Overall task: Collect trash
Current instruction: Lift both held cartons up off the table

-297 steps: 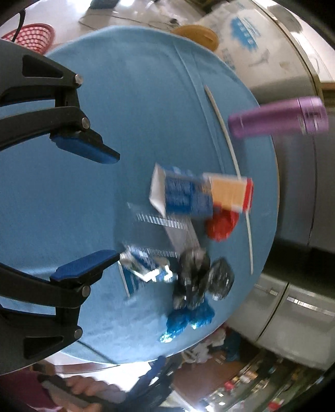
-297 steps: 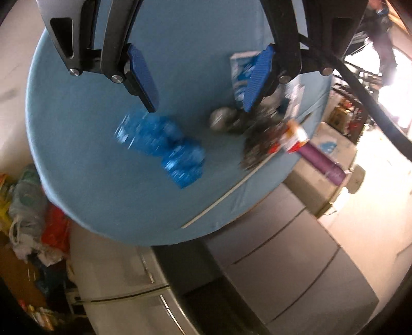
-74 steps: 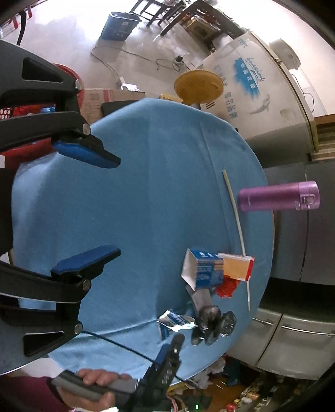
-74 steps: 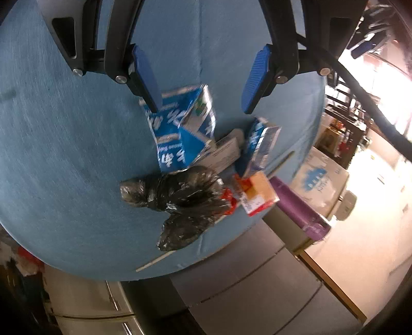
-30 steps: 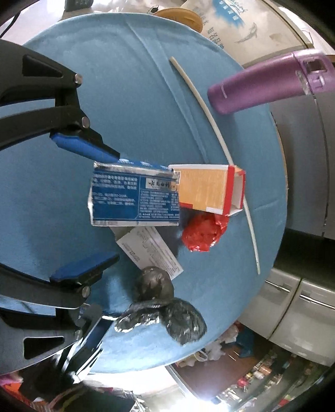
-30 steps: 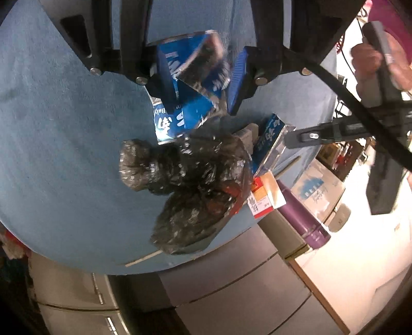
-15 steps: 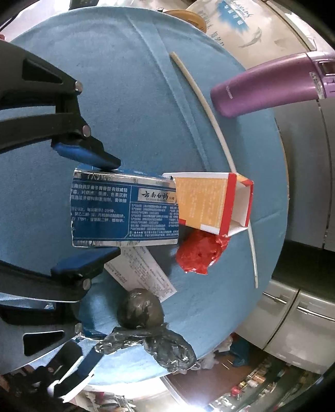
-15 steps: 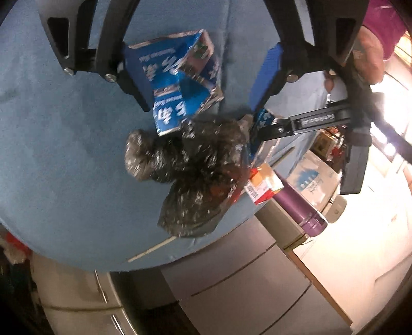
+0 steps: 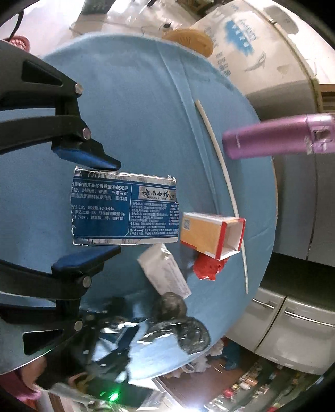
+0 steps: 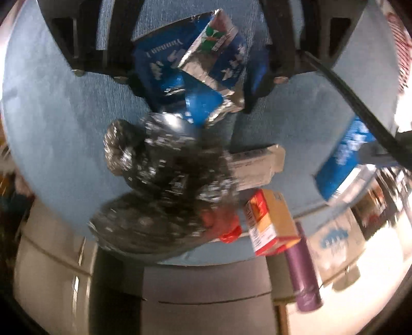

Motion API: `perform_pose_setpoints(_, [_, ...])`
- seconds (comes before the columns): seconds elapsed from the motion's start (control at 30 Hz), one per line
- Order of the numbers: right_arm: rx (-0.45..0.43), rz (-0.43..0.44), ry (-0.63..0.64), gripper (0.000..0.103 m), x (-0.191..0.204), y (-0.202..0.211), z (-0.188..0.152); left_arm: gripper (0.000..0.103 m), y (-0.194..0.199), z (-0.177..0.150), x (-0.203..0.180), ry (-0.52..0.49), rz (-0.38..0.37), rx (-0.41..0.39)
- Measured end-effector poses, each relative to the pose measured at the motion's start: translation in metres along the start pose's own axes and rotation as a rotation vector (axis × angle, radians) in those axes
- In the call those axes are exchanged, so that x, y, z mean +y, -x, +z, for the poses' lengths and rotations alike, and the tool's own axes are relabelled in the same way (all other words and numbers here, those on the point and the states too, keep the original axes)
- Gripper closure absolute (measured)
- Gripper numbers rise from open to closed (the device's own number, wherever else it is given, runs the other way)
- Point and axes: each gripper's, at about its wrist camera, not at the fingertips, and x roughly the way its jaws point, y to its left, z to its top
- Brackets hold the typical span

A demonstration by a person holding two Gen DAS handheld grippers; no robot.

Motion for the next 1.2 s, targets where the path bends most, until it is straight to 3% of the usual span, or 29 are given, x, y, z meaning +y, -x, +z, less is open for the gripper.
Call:
perform_pose_setpoints(0.13, [-0.003, -0.006, -0.007, 0.044, 0.001, 0.001, 0.001, 0.044, 0.023, -0.021, 0.007, 0.002, 0.022, -0.009])
perform_pose_setpoints(0.23, [-0.026, -0.004, 0.002, 0.059, 0.005, 0.011, -0.001, 0.044, 0.040, -0.035, 0.016, 0.013, 0.035, -0.016])
perform_pose_setpoints(0.4, [-0.016, -0.008, 0.003, 0.059, 0.008, 0.020, -0.010, 0.044, 0.060, -0.056, 0.031, 0.046, 0.044, -0.031])
perform_pose_setpoints(0.57, [-0.021, 0.051, -0.118, 0.060, -0.019, 0.037, -0.024, 0.044, 0.077, -0.077, 0.045, 0.076, 0.055, -0.040])
perform_pose_setpoints(0.9, [-0.104, 0.257, -0.247, 0.059, -0.047, 0.094, -0.047, 0.044, 0.095, -0.095, 0.044, 0.094, 0.037, -0.065])
perform_pose_setpoints(1.2, [-0.138, 0.443, -0.199, 0.059, 0.004, 0.124, -0.032, 0.044, 0.126, -0.122, 0.074, 0.153, 0.092, -0.105])
